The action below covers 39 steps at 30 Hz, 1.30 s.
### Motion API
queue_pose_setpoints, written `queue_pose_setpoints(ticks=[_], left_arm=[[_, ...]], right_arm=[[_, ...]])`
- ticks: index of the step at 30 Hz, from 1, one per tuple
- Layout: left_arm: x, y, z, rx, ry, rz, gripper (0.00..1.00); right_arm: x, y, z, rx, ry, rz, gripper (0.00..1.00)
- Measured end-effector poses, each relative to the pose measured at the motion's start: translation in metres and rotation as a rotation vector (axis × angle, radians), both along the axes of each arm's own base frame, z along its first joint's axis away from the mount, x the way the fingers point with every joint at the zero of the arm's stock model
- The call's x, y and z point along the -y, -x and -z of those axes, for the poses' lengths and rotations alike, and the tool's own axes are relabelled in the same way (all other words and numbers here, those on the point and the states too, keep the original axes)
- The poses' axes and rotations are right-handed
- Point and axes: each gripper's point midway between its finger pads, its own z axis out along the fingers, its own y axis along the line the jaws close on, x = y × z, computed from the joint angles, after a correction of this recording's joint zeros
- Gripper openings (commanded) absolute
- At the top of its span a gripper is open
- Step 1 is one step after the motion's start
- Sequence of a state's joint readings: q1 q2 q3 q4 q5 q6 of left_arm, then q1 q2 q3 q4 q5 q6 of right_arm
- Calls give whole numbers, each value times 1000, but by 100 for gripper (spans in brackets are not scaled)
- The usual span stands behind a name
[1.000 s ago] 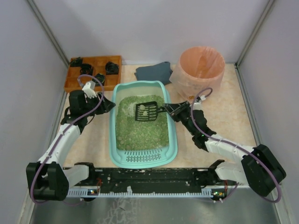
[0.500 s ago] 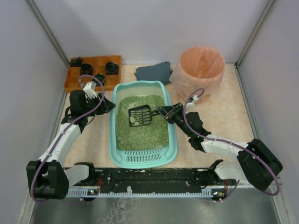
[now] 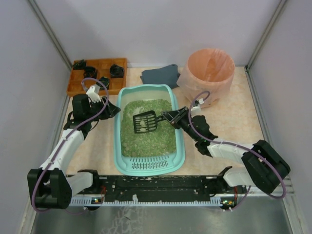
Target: Clean the litter box
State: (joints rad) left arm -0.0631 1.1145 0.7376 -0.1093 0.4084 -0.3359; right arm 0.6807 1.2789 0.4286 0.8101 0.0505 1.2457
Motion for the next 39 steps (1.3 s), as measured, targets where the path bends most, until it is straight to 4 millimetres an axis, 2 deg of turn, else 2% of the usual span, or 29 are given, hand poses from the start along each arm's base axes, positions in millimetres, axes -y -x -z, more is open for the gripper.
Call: queue_pose_setpoints(ticks=[2,7,11,16,19,23,27,30,34,39], left_arm=[[0,-1,0,3,0,1,54],[0,0,2,-9,-1,0,54],[0,-1,2,-5,0,1,54],[0,-1,2,-6,0,1,55],[1,-1,1,-3,2,4,55],[1,-1,2,-4,2,5,55],[1,-1,2,-4,2,5,56],[1,-1,2,-4,1,5,56],[1,-1,2,-3,1,5,56],[1,0,0,2,0,6,56]], right_arm=[[-4,3,0,-5,-2,-21,0],[2,-2,4,-35,-20,10,0],[-8,3,7,-48,-14,-39,0],[2,-4,10,-72,6,-2,0],[4,-12,-5,-65,27,24,0],[11,-32,-61,3,14,65,0],[42,-58,-119,77,-15,159,0],[81,-79,-149,111,-15,262,0],[139,-99,-170,125,10,410,0],[207,-112,-179,117,43,588,0]])
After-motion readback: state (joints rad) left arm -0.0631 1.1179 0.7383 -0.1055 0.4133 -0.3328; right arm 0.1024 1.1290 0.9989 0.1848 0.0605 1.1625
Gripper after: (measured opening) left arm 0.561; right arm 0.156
